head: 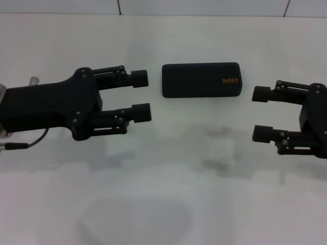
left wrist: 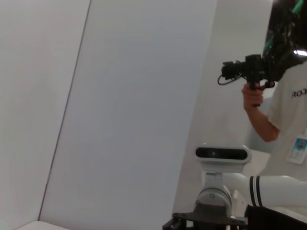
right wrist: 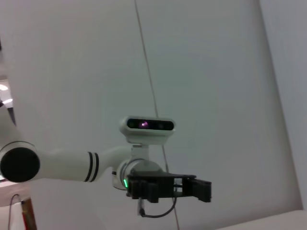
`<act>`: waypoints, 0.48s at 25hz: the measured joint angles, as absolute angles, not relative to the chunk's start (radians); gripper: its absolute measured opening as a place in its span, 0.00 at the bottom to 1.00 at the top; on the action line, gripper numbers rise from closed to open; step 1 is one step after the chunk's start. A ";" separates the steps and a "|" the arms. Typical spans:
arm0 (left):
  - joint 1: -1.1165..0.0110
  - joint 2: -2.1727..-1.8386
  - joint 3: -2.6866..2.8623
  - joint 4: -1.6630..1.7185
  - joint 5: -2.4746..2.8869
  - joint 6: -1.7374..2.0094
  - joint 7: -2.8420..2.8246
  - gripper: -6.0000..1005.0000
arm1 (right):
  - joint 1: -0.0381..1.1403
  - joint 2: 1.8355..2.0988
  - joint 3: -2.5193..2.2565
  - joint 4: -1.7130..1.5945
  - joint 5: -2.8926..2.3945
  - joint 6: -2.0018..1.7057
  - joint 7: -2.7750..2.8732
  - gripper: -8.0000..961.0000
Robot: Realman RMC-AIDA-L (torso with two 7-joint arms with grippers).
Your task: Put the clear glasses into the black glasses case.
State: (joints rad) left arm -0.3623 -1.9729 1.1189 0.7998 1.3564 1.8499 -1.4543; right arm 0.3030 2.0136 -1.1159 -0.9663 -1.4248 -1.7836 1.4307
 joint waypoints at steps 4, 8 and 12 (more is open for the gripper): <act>-0.352 -1.976 1.102 0.787 1.358 1.856 -1.446 0.70 | 0.311 2.014 -1.126 -0.965 -1.425 -1.788 1.435 0.78; -0.345 -1.980 1.103 0.784 1.359 1.857 -1.443 0.70 | 0.312 2.014 -1.121 -0.968 -1.425 -1.790 1.439 0.79; -0.350 -1.984 1.108 0.772 1.360 1.858 -1.430 0.70 | 0.324 2.007 -1.119 -0.964 -1.428 -1.790 1.448 0.79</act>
